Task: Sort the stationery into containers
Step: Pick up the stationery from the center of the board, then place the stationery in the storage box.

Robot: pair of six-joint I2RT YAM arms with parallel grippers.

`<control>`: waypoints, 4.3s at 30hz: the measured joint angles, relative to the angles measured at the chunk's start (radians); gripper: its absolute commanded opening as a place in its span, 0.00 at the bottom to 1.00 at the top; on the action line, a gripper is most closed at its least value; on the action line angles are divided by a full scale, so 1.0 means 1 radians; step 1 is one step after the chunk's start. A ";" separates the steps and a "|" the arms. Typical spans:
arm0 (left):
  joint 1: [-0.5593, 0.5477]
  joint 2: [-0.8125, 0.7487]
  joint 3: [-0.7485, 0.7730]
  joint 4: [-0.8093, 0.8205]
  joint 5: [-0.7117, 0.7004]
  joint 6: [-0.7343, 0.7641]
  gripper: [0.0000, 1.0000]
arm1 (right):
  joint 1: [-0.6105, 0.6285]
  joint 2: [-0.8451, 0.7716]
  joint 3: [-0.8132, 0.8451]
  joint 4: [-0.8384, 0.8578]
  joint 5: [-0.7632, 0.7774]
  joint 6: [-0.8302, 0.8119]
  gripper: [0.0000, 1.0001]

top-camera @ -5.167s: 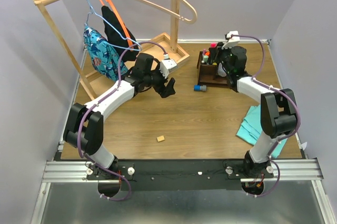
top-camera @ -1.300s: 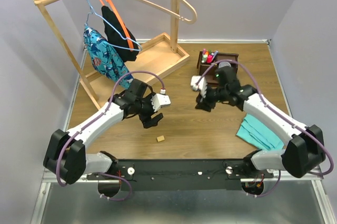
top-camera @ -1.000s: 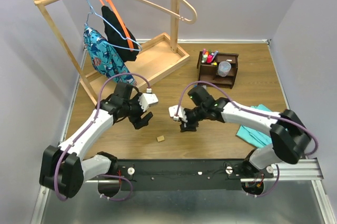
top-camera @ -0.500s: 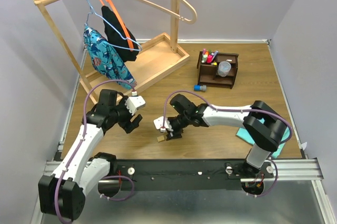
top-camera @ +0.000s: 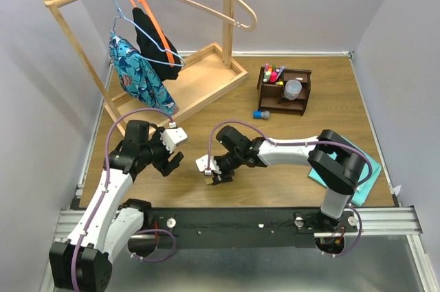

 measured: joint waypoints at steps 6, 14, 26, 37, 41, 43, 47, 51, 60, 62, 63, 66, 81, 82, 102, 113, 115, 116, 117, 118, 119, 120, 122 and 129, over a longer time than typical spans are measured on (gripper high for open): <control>0.000 0.007 0.000 0.003 0.001 -0.001 0.86 | 0.000 0.000 -0.012 0.006 0.011 0.016 0.52; 0.000 0.020 0.000 0.008 0.001 -0.002 0.86 | 0.000 0.003 -0.019 0.016 0.032 0.031 0.40; 0.000 0.036 0.000 0.031 0.002 -0.018 0.86 | 0.000 0.011 -0.042 0.052 0.038 0.076 0.26; 0.002 0.087 0.050 0.042 0.068 -0.025 0.86 | -0.095 -0.154 -0.093 0.123 0.167 0.449 0.23; -0.005 0.147 0.096 0.067 0.113 -0.043 0.86 | -0.280 -0.247 -0.119 0.172 0.254 0.647 0.22; -0.023 0.206 0.139 0.085 0.127 -0.058 0.86 | -0.386 -0.286 -0.145 0.184 0.320 0.747 0.22; -0.070 0.303 0.220 0.135 0.142 -0.081 0.86 | -0.538 -0.378 -0.205 0.173 0.455 0.892 0.23; -0.111 0.387 0.290 0.183 0.154 -0.097 0.86 | -0.571 -0.472 -0.235 0.115 0.546 0.990 0.21; -0.119 0.623 0.483 0.217 0.200 -0.054 0.86 | -0.796 -0.409 -0.135 -0.039 0.698 1.072 0.19; -0.119 0.685 0.525 0.223 0.214 -0.046 0.99 | -0.815 -0.378 -0.097 -0.057 0.720 1.070 0.18; -0.119 0.721 0.546 0.225 0.222 -0.045 0.99 | -0.819 -0.363 -0.080 -0.063 0.728 1.070 0.18; -0.119 0.800 0.602 0.226 0.235 -0.049 0.99 | -0.820 -0.352 -0.072 -0.071 0.734 1.071 0.18; -0.120 0.930 0.789 0.232 0.242 -0.072 0.99 | -0.820 -0.250 -0.046 -0.056 0.770 1.126 0.13; -0.120 0.930 0.789 0.231 0.242 -0.073 0.99 | -0.820 -0.248 -0.046 -0.052 0.773 1.126 0.13; -0.120 0.947 0.789 0.225 0.250 -0.072 0.99 | -0.820 -0.169 -0.046 0.056 0.858 1.083 0.13; -0.121 0.949 0.789 0.225 0.264 -0.074 0.99 | -0.820 -0.162 -0.046 0.107 0.873 1.061 0.19; -0.122 0.951 0.789 0.225 0.264 -0.074 0.99 | -0.820 -0.157 -0.046 0.117 0.874 1.060 0.21; -0.122 0.952 0.789 0.225 0.264 -0.074 0.99 | -0.820 -0.152 -0.046 0.124 0.875 1.059 0.21; -0.123 0.953 0.789 0.225 0.264 -0.074 0.99 | -0.820 -0.148 -0.046 0.130 0.877 1.057 0.22; -0.124 0.954 0.789 0.225 0.264 -0.074 0.99 | -0.820 -0.144 -0.046 0.134 0.877 1.056 0.22; -0.125 0.956 0.789 0.225 0.264 -0.076 0.99 | -0.820 -0.142 -0.046 0.136 0.877 1.054 0.22; -0.126 0.956 0.789 0.225 0.264 -0.077 0.99 | -0.820 -0.138 -0.046 0.141 0.878 1.052 0.23; -0.128 0.958 0.789 0.225 0.265 -0.078 0.99 | -0.820 -0.132 -0.046 0.148 0.879 1.050 0.30; -0.132 0.960 0.789 0.225 0.265 -0.080 0.99 | -0.820 -0.130 -0.046 0.158 0.889 1.036 0.55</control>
